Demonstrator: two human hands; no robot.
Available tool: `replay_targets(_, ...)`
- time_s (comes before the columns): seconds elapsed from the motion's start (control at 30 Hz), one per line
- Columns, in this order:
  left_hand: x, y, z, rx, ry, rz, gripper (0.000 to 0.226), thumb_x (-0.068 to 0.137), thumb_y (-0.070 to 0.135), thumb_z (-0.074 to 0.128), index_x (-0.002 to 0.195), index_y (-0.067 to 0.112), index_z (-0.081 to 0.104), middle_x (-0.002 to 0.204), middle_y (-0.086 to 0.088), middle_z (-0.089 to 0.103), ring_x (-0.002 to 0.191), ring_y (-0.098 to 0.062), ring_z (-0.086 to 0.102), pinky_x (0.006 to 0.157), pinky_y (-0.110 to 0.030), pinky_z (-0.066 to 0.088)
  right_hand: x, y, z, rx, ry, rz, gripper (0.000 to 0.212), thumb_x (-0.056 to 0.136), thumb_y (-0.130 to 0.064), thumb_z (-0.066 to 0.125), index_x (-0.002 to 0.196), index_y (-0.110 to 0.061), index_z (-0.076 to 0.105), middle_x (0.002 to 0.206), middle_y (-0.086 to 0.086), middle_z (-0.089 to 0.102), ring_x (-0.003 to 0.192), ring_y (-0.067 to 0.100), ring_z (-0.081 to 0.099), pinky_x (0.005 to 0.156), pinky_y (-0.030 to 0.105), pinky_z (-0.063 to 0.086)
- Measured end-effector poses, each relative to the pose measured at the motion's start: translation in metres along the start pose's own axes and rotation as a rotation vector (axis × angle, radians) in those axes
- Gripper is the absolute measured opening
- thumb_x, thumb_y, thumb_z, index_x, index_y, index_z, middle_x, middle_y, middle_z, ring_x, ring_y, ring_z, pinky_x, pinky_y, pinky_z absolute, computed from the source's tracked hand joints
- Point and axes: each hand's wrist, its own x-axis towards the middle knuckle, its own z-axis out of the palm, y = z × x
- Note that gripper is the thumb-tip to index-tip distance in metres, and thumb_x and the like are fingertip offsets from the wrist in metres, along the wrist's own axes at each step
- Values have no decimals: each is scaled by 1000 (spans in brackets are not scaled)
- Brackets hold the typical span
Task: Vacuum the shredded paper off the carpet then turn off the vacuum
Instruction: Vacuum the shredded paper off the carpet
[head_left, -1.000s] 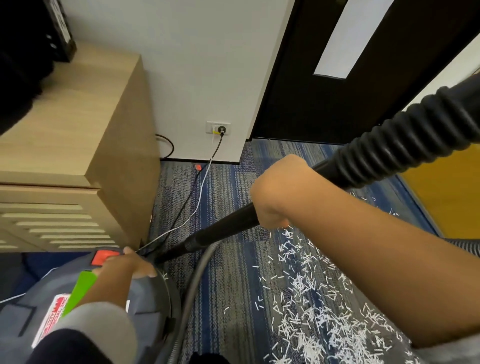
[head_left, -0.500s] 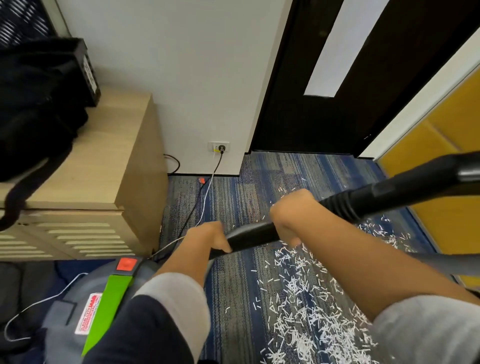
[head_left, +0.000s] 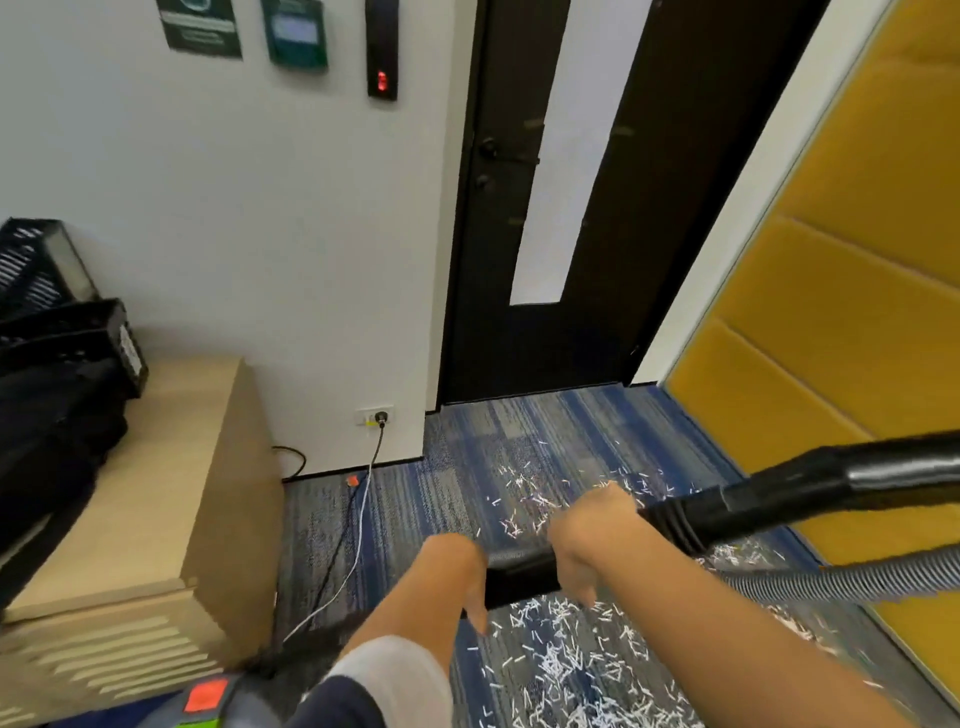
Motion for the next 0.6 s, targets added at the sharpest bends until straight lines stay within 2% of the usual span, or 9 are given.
replay_targets(0.1,11,40,2,-115,99,96,51,84,25,68,130,18,47,124,-9,60,104,-27,61,89,-37,47,-4,24,27,80,-41,56,45,85,-29,61,127,-17,53,124,3,57,115,27,55,97,43,46)
replay_targets(0.2,29,80,10,-277,244,199,42,85,9,58,125,20,52,117,-9,62,105,-28,61,94,-38,49,-8,46,60,136,-70,101,46,83,-30,61,126,-18,52,124,1,58,114,23,56,95,38,47)
replay_targets(0.3,48,115,8,-319,347,292,31,86,12,61,116,17,57,113,-9,63,105,-27,60,97,-37,47,-19,79,87,225,-125,59,53,77,-29,69,126,-21,51,116,1,61,105,22,60,86,32,49)
replay_targets(0.37,63,137,1,-320,338,312,24,87,9,59,110,16,59,112,-7,64,104,-23,60,96,-34,47,-27,108,112,342,-209,10,56,75,-27,73,125,-23,50,117,1,61,103,22,61,87,34,50)
replay_targets(0.5,85,181,-14,-412,314,273,39,86,-5,51,119,15,53,123,-11,57,109,-27,57,88,-34,47,-35,146,171,645,-174,8,56,82,-18,63,129,-30,35,114,3,57,91,22,55,80,34,47)
replay_targets(0.6,90,216,-12,-744,309,202,59,90,-11,41,142,16,34,145,-14,32,120,-37,49,85,-40,53,-27,151,211,818,-160,14,78,87,-20,58,145,-44,10,123,5,54,87,20,56,77,31,50)
